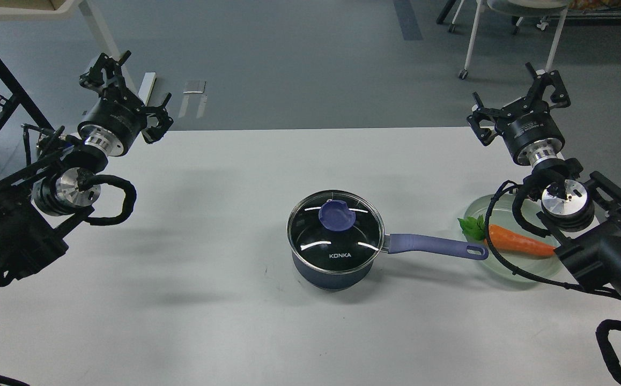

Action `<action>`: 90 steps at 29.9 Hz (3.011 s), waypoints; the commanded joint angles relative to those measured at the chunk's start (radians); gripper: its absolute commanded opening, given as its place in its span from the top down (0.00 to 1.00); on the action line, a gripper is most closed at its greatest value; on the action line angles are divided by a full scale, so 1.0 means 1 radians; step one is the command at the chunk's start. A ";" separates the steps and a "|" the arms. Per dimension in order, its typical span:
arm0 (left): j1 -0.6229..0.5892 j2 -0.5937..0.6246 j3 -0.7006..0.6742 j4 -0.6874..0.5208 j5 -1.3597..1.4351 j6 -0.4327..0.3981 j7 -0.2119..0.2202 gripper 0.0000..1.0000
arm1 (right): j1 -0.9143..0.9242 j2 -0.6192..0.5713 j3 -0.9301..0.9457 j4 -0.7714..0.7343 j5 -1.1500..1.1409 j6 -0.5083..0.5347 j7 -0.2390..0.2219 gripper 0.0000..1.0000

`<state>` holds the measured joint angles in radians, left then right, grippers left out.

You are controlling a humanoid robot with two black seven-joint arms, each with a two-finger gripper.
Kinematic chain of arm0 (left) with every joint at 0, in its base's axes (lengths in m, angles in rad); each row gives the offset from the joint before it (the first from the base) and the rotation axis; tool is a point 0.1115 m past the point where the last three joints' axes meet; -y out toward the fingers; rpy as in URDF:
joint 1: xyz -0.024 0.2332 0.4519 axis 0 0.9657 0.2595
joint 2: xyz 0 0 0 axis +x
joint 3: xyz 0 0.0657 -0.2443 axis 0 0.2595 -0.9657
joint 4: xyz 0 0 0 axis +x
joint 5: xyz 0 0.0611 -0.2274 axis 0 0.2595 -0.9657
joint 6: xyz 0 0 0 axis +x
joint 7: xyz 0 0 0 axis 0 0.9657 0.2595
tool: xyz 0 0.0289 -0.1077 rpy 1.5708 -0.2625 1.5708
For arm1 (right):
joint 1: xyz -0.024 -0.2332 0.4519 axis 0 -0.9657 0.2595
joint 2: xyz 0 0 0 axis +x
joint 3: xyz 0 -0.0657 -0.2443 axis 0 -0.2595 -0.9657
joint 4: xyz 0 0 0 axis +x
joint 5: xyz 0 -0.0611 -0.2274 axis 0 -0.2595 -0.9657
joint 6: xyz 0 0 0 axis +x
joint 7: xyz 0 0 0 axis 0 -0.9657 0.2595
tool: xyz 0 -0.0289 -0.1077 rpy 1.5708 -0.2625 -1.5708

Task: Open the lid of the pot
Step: 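Raise the right arm away from the plate toward the back, then lower the right gripper onto the purple saucepan handle and grasp it, then reach the left gripper over the pot toward the purple lid knob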

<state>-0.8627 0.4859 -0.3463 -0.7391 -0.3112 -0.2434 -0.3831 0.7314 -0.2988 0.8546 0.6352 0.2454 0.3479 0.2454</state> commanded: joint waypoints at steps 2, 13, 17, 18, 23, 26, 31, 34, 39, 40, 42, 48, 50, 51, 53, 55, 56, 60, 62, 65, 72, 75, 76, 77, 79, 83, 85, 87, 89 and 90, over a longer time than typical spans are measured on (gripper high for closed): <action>0.001 0.007 -0.002 -0.002 0.003 0.001 -0.002 0.01 | 0.000 0.000 0.000 0.003 -0.001 -0.001 0.002 0.00; 0.004 0.029 0.007 -0.009 0.004 0.072 0.000 0.01 | 0.005 -0.155 -0.078 0.108 -0.017 -0.012 0.014 0.00; -0.004 0.049 0.015 -0.011 0.020 0.050 0.001 0.01 | 0.035 -0.308 -0.164 0.233 -0.082 -0.010 0.014 0.00; -0.010 0.049 0.015 -0.011 0.038 0.042 0.004 0.01 | 0.048 -0.348 -0.178 0.263 -0.125 -0.012 0.014 0.00; -0.025 0.045 0.012 -0.011 0.188 0.042 0.006 0.01 | 0.069 -0.476 -0.186 0.391 -0.432 -0.010 0.014 0.00; -0.027 0.045 0.013 -0.011 0.216 0.047 0.006 0.01 | 0.083 -0.534 -0.180 0.486 -0.668 -0.015 0.015 0.00; -0.027 0.045 0.017 -0.034 0.225 0.050 0.010 0.01 | 0.131 -0.569 -0.184 0.628 -0.959 -0.043 0.015 0.00; -0.027 0.049 0.015 -0.054 0.256 0.052 0.009 0.01 | 0.141 -0.582 -0.206 0.724 -1.202 -0.043 0.015 0.00; -0.033 0.051 0.013 -0.055 0.287 0.052 0.007 0.01 | 0.189 -0.611 -0.353 0.854 -1.596 -0.046 0.029 0.00; -0.036 0.051 0.015 -0.055 0.287 0.053 0.007 0.01 | 0.207 -0.625 -0.395 0.877 -1.648 -0.047 0.034 0.00; -0.036 0.051 0.015 -0.055 0.288 0.053 0.007 0.01 | 0.246 -0.654 -0.462 0.925 -1.721 -0.056 0.037 0.00; -0.039 0.049 0.015 -0.055 0.314 0.053 0.007 0.01 | 0.316 -0.686 -0.618 1.003 -1.948 -0.064 0.057 0.00; -0.042 0.048 0.015 -0.057 0.339 0.052 0.007 0.01 | 0.316 -0.681 -0.666 1.008 -2.040 -0.064 0.071 0.00; -0.042 0.048 0.013 -0.055 0.346 0.052 0.007 0.01 | 0.316 -0.681 -0.689 1.008 -2.089 -0.064 0.078 0.01; -0.045 0.048 0.015 -0.055 0.348 0.052 0.007 0.01 | 0.312 -0.675 -0.733 1.006 -2.202 -0.070 0.101 0.01; -0.055 0.048 0.015 -0.055 0.348 0.050 0.007 0.01 | 0.303 -0.675 -0.770 0.997 -2.268 -0.099 0.123 0.01; -0.058 0.049 0.015 -0.055 0.348 0.050 0.007 0.01 | 0.299 -0.674 -0.785 0.995 -2.278 -0.115 0.132 0.01; -0.059 0.048 0.015 -0.055 0.348 0.050 0.007 0.01 | 0.301 -0.636 -0.850 0.954 -2.281 -0.132 0.141 0.02; -0.059 0.046 0.015 -0.055 0.348 0.050 0.006 0.01 | 0.299 -0.616 -0.861 0.911 -2.279 -0.133 0.141 0.02; -0.059 0.045 0.015 -0.055 0.348 0.049 0.006 0.01 | 0.292 -0.582 -0.864 0.897 -2.286 -0.133 0.140 0.04; -0.059 0.049 0.015 -0.055 0.350 0.044 0.006 0.01 | 0.289 -0.542 -0.864 0.851 -2.289 -0.133 0.138 0.09; -0.061 0.053 0.015 -0.055 0.350 0.042 0.006 0.01 | 0.292 -0.542 -0.864 0.851 -2.287 -0.132 0.138 0.19; -0.059 0.053 0.015 -0.055 0.348 0.041 0.006 0.01 | 0.293 -0.542 -0.864 0.851 -2.287 -0.132 0.138 0.21; -0.059 0.053 0.017 -0.055 0.348 0.041 0.006 0.01 | 0.293 -0.545 -0.864 0.853 -2.286 -0.132 0.138 0.23; -0.061 0.053 0.017 -0.055 0.350 0.041 0.006 0.01 | 0.293 -0.548 -0.865 0.853 -2.287 -0.130 0.137 0.30; -0.061 0.053 0.015 -0.057 0.350 0.041 0.007 0.01 | 0.296 -0.554 -0.887 0.857 -2.286 -0.125 0.135 0.48; -0.062 0.051 0.017 -0.060 0.360 0.041 0.007 0.01 | 0.298 -0.565 -0.888 0.857 -2.286 -0.124 0.135 0.53; -0.062 0.054 0.017 -0.080 0.400 0.044 0.007 0.01 | 0.298 -0.576 -0.888 0.859 -2.276 -0.124 0.135 0.59; -0.061 0.057 0.017 -0.104 0.444 0.045 0.007 0.01 | 0.298 -0.583 -0.888 0.863 -2.273 -0.124 0.135 0.64; -0.061 0.060 0.017 -0.120 0.467 0.047 0.007 0.01 | 0.299 -0.585 -0.888 0.865 -2.273 -0.124 0.135 0.66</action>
<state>-0.9243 0.5404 -0.3306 -0.8251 0.0997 -0.2005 -0.3763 1.0291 -0.8750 -0.0338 1.4962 -2.0314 0.2241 0.3805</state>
